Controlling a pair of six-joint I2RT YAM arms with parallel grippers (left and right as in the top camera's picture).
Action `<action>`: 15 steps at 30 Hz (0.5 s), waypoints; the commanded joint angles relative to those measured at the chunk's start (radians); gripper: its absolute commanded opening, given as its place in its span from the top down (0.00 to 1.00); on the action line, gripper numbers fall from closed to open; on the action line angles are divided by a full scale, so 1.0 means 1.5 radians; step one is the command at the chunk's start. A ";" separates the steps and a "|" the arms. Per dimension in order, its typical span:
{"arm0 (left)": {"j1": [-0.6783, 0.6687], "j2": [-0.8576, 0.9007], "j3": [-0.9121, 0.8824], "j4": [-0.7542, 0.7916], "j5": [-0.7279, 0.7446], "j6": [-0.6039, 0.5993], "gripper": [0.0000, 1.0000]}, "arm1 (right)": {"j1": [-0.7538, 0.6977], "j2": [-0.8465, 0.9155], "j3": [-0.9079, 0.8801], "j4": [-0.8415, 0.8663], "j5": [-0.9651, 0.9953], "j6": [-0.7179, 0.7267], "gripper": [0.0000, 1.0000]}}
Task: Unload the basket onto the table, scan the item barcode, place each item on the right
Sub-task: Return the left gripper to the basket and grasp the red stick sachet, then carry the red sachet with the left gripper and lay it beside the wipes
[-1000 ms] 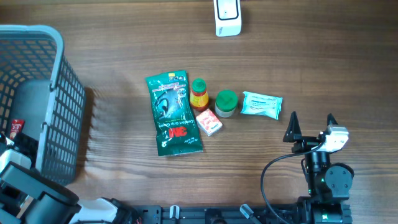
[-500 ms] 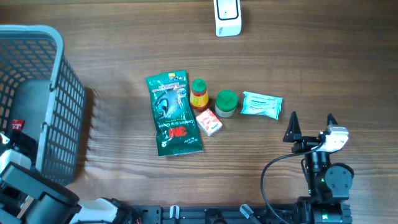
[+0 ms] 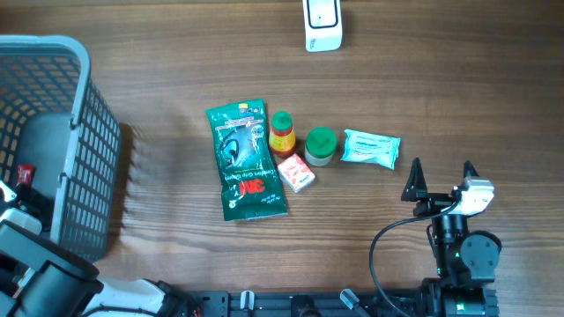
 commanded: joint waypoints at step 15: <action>-0.095 -0.302 -0.019 -0.019 0.095 -0.040 0.96 | -0.002 -0.002 -0.001 0.003 0.009 -0.003 0.00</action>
